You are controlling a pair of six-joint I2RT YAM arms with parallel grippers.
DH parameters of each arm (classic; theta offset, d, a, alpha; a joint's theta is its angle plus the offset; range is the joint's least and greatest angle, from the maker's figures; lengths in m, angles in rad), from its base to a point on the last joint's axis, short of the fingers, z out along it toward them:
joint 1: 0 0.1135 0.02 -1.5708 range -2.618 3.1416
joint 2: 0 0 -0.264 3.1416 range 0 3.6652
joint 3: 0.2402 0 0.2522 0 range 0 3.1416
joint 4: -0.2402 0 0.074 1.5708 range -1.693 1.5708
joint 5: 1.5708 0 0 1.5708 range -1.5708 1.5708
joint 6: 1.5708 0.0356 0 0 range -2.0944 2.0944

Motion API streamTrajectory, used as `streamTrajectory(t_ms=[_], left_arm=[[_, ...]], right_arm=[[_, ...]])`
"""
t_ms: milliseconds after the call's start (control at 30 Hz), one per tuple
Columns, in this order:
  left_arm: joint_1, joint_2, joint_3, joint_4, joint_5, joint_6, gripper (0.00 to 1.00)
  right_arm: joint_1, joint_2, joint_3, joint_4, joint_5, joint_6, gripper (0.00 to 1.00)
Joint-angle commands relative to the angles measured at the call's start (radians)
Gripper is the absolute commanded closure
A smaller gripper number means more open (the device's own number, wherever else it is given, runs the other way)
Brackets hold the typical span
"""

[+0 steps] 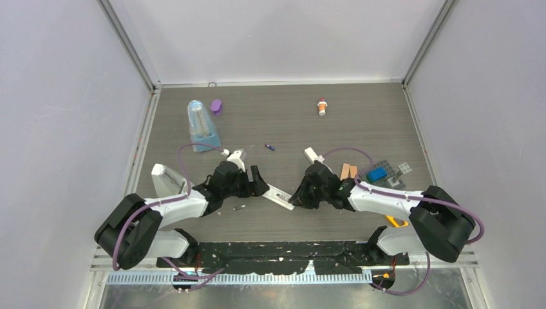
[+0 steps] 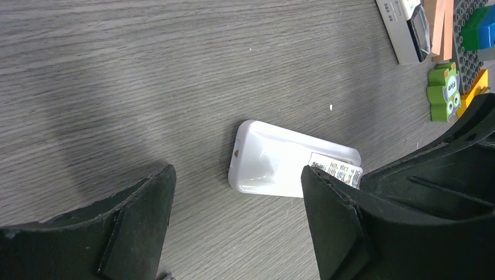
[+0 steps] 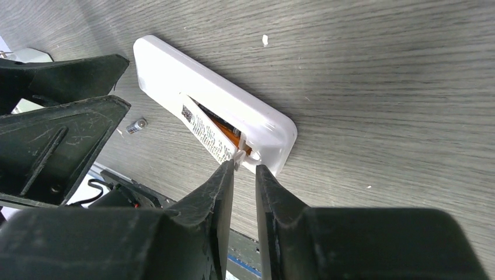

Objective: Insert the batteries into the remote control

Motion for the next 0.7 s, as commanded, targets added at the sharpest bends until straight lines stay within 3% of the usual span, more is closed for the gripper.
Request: streamTrajectory(t_ms=[0,667], left_arm=[[0.004,0.015,0.024,0.032,-0.008,0.017,0.2],[0.003,0.023,0.017,0.044,-0.004,0.017,0.2]], right_arm=[[0.006,0.017,0.045,0.026,0.034,-0.013,0.76],[0.007,0.052,0.084,-0.015,0.057,-0.041,0.88]])
